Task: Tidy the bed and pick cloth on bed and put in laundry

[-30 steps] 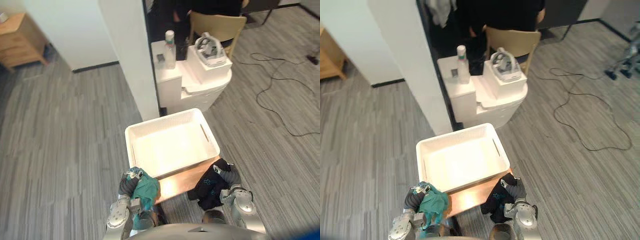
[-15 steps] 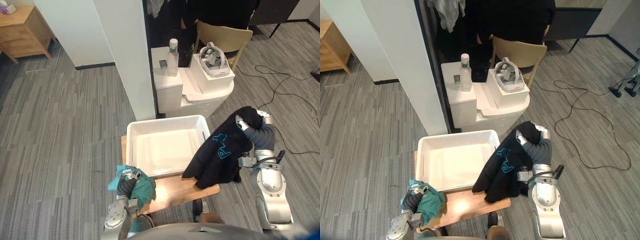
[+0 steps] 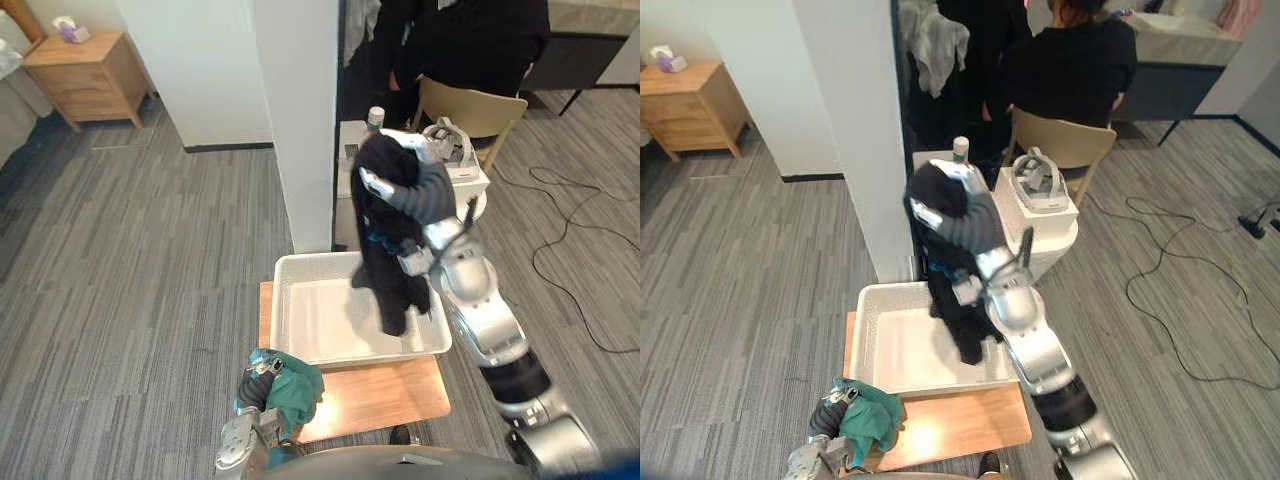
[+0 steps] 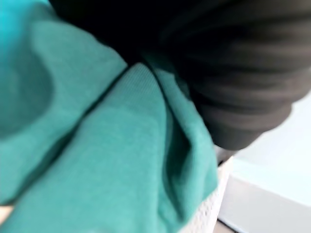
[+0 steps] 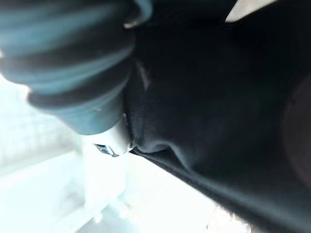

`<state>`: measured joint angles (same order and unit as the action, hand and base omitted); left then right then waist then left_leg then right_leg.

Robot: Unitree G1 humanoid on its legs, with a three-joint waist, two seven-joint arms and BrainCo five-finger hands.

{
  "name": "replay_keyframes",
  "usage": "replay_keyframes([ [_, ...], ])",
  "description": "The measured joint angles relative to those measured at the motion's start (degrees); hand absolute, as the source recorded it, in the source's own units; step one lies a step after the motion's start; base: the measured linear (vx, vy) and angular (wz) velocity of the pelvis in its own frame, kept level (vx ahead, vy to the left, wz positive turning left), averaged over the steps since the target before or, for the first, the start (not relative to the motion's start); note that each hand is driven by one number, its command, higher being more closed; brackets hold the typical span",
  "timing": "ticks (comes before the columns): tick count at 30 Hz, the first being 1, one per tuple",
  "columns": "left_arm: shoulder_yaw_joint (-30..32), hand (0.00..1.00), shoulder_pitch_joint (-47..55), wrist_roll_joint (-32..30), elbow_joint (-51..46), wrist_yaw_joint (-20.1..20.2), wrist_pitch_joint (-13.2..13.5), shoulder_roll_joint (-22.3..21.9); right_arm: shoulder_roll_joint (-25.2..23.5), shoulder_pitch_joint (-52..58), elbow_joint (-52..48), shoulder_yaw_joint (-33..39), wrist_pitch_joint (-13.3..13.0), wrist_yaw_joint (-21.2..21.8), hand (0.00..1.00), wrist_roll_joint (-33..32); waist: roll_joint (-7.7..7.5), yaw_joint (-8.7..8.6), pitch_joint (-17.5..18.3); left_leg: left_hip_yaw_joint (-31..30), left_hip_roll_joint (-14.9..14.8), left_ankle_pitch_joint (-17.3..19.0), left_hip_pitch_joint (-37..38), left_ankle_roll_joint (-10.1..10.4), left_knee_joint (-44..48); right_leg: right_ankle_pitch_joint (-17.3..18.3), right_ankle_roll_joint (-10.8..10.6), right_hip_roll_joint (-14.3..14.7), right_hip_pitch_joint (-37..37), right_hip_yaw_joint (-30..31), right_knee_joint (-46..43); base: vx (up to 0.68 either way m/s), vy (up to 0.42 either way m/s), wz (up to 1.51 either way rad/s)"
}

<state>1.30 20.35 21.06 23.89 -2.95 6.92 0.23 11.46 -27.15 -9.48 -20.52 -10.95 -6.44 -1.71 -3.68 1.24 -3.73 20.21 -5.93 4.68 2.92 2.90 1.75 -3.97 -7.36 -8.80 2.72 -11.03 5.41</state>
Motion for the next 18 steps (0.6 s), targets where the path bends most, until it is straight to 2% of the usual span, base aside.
replay_keyframes([
  [3, 2.21, 1.0, 0.4, 0.86, 0.05, -0.28, -0.04, -0.91, -0.18, -2.42, 3.04, -0.49, 0.26, -0.48, 1.0, -1.49, -0.01, 0.45, 0.01, -2.07, 0.77, -1.49, -0.01, -0.32, -2.0, 0.01, 0.0, -0.44, 0.44, -2.27, -0.01, -0.07, -0.014, 0.36],
  [5, 4.53, 1.0, 0.47, 1.17, 0.04, -1.38, -0.04, -1.36, -0.41, -2.07, 5.01, -0.49, 0.59, -0.53, 1.0, -1.64, 0.04, 1.37, -0.03, -3.36, 1.14, -2.46, 0.0, -0.4, -3.23, 0.03, -0.01, -0.57, 0.65, -3.44, -0.01, -0.07, -0.013, 0.3],
  [9, 9.07, 1.0, 1.39, 2.11, -2.17, -2.33, -0.07, -1.96, -1.72, 0.87, 7.19, -0.27, 0.73, -0.34, 1.0, -2.17, 0.26, 1.51, -0.2, -6.84, 2.03, -4.12, 0.01, -0.3, -5.6, 1.61, 0.15, -1.16, 1.91, -6.5, -0.02, -0.07, -0.024, 0.47],
  [14, 15.33, 1.0, 4.2, 4.89, -14.69, -2.36, 0.03, -1.87, -2.24, 5.24, 14.92, 3.09, 1.48, -0.28, 1.0, -2.53, 1.35, 2.46, -1.28, -9.98, 2.52, -5.36, -0.3, -0.24, -6.71, 2.68, -0.01, -1.53, 2.92, -9.86, -0.77, -0.04, -0.014, 0.41],
  [18, 20.42, 1.0, 4.08, 6.97, -24.3, -2.22, 1.39, -1.07, -1.93, 7.41, 21.32, 7.61, 3.12, -0.52, 1.0, -2.61, 3.34, 2.81, -3.01, -13.31, 3.12, -6.08, -1.36, -0.44, -6.38, 3.15, 0.12, -2.06, 3.98, -13.65, -1.29, -0.01, -0.006, 0.45],
])
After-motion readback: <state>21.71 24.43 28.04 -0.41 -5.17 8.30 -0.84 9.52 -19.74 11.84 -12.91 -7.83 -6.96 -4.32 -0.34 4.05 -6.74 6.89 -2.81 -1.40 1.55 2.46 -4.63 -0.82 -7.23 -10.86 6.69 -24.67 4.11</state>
